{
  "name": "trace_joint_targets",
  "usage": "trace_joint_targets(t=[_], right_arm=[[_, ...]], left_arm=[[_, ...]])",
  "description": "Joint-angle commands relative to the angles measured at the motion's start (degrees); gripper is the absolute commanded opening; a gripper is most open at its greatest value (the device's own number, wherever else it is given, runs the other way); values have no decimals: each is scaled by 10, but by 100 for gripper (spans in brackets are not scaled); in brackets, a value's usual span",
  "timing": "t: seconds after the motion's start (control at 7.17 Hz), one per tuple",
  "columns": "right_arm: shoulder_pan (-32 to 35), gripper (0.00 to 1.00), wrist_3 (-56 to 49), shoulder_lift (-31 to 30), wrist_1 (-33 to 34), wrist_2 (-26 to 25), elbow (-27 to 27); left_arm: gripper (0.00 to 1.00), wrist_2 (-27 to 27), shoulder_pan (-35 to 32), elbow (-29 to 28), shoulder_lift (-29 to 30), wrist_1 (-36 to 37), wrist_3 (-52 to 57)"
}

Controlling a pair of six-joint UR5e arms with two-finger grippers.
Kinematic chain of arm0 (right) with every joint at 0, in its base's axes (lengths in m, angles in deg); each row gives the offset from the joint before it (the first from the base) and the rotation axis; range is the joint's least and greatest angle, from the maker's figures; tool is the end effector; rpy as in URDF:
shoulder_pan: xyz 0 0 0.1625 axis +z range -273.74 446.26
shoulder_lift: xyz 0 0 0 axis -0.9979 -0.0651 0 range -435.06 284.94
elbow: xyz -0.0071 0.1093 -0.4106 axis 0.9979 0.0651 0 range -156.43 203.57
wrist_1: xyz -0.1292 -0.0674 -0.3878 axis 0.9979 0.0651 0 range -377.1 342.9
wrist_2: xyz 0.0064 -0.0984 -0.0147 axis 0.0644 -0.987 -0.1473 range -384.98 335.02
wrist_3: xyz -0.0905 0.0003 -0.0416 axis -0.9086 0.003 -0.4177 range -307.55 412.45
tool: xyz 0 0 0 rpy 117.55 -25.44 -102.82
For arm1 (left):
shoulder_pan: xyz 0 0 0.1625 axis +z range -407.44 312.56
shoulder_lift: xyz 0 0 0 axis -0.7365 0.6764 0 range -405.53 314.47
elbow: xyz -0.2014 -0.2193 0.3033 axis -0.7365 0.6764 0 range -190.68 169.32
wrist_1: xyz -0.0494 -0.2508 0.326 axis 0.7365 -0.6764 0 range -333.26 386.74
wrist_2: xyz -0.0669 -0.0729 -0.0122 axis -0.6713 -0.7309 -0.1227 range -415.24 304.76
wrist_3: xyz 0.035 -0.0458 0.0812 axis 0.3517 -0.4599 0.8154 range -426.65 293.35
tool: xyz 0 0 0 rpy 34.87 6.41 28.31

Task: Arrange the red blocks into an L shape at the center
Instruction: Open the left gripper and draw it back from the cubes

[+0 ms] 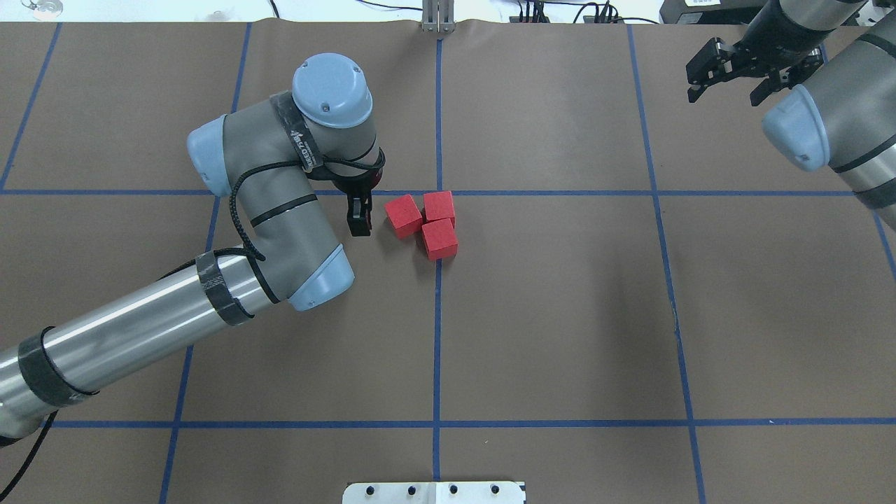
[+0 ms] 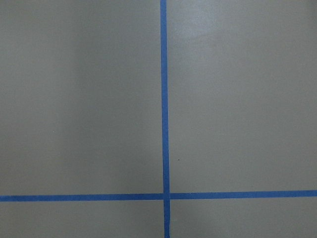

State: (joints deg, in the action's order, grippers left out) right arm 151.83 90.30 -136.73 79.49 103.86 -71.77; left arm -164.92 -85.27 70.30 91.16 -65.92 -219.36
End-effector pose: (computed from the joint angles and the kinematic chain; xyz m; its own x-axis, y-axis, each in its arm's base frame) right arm -0.2053 -0.6231 0.3428 0.6927 0.0376 0.7202 -0.0717 0.9973 0.0169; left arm 0.5362 -0.5428 0.2212 -0.0843 -0.9941 -0.0687 0.7210 -0.0132 -0.6928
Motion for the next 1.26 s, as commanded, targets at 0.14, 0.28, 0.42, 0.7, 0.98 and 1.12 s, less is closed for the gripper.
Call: trace_joint_targets(t=[0.14,0.28,0.42,0.7,0.98,1.12], right_arm=[[0,99,1,0,0,0,0],[0,99,1,1,0,0,1],[-1,99,0,0,0,0,2],[0,99,5,1,0,0,0],[0,99,6,1,0,2,0],[-1,99,6,1,0,2,0]], left_arm=[[100,120,30,27,-26,-38,26],[100,93,30,49,-63,-82,202],[100,57,29,96,-96,-81,261],[100,68,30,123,-126,-83,263],[100,148,34,119,-124,-127,265],[100,152,34,117,-131,-162,275]])
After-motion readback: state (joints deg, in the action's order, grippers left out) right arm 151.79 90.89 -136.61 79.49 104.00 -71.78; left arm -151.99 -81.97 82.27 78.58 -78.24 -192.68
